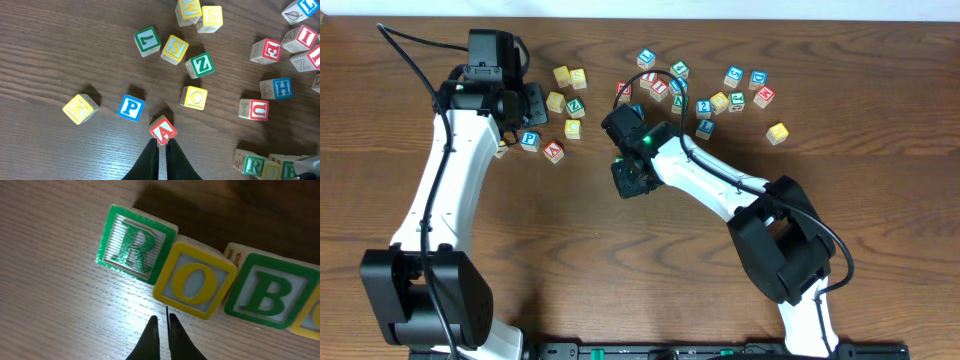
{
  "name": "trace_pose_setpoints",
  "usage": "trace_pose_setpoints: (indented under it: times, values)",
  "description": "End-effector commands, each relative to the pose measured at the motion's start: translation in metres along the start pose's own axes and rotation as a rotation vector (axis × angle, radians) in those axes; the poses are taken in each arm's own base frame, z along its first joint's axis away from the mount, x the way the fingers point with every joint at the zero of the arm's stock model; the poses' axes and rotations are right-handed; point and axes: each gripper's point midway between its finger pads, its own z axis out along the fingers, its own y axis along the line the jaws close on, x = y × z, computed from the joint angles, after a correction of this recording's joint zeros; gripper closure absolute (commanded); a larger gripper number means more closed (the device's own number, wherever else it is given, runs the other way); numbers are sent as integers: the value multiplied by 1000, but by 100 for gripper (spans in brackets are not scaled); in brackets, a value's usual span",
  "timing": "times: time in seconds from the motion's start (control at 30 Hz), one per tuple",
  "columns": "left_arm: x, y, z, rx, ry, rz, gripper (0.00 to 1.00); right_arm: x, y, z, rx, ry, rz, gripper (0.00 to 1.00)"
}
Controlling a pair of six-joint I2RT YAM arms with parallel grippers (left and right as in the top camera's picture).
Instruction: Spell out ROBOT
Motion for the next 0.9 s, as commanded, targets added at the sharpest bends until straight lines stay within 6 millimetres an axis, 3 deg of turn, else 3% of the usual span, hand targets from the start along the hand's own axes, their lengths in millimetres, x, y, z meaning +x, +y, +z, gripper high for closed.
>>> trace_pose_setpoints:
  times: [0.0,0.73,0.83,0.87]
  values:
    - [0,5,2,-17,6,4,92,-3,-1,-5,22,-25,4,97]
    - [1,5,2,-17,9,4,92,-15,-7,-7,60,-79,18,99]
    - [0,5,2,-16,4,5,92,-32,-1,-36,34,-152,-5,99]
    - [-3,4,-3,-13,-10,6,92,-43,-1,-63,14,-209,6,99]
